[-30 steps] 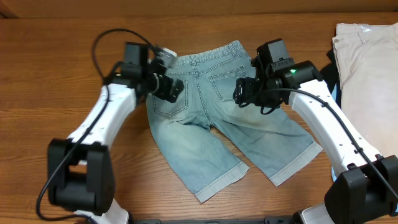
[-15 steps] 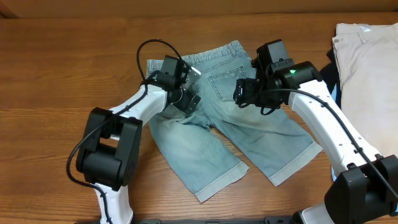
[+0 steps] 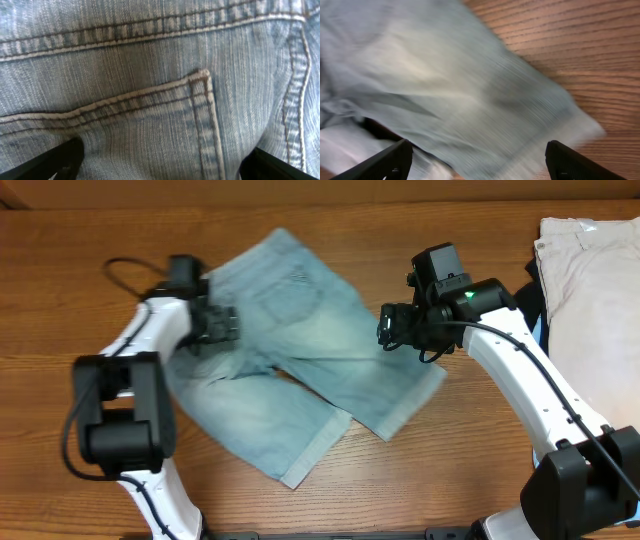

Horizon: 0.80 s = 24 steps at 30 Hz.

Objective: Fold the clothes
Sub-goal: 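Grasp the shorts and spread them flat, left gripper pulling leftward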

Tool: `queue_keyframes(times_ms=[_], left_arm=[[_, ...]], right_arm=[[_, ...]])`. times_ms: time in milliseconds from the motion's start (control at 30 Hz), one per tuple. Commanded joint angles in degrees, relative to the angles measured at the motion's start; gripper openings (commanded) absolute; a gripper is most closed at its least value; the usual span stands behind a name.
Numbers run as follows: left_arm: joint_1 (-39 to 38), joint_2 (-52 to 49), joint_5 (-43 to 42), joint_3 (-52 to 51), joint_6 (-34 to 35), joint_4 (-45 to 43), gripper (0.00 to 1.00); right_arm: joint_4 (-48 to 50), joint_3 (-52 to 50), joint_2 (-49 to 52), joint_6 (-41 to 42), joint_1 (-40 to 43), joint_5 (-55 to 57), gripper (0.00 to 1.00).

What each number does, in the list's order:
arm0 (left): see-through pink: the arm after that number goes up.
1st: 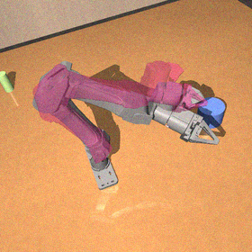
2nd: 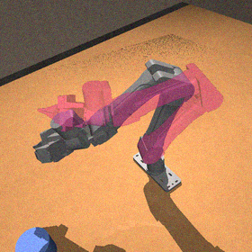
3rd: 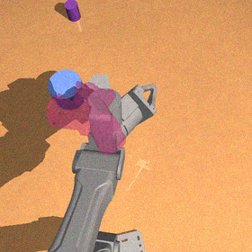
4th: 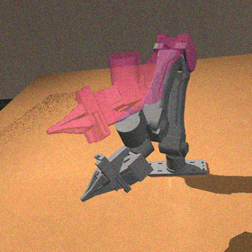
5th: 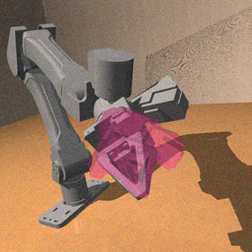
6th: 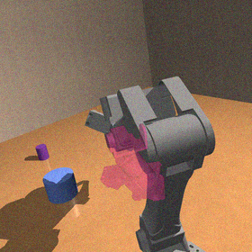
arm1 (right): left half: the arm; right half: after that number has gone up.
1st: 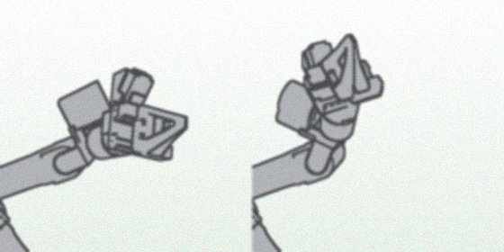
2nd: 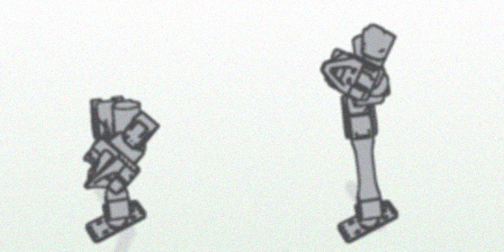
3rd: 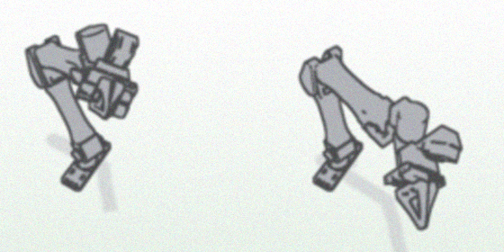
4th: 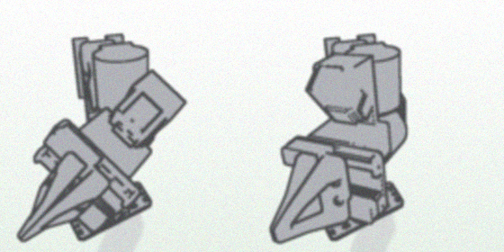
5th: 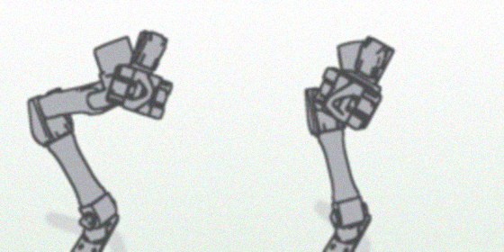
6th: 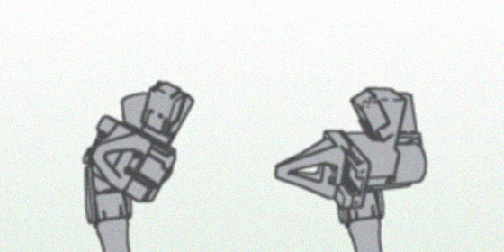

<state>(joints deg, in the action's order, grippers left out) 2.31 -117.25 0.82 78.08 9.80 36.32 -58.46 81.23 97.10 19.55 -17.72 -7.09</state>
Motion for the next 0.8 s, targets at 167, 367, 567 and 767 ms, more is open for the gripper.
queue_keyframes(times_ms=[167,367,567,767], left_arm=[[11.2,-4.0,-8.2,6.3,1.8,17.9,1.0],[11.1,-4.0,-8.3,15.8,0.7,25.7,1.0],[11.1,-4.0,-8.3,19.6,0.7,27.0,1.0],[11.1,-4.0,-8.3,19.6,0.5,26.6,1.0]], right_arm=[[-2.1,-0.3,5.8,-5.9,-5.5,-15.1,0.84],[-2.3,-4.1,5.8,-5.2,-14.8,-14.4,0.81],[4.8,-10.9,5.8,3.8,-20.3,-14.4,0.73],[9.4,-13.1,5.9,13.2,-22.9,-14.4,0.72]])
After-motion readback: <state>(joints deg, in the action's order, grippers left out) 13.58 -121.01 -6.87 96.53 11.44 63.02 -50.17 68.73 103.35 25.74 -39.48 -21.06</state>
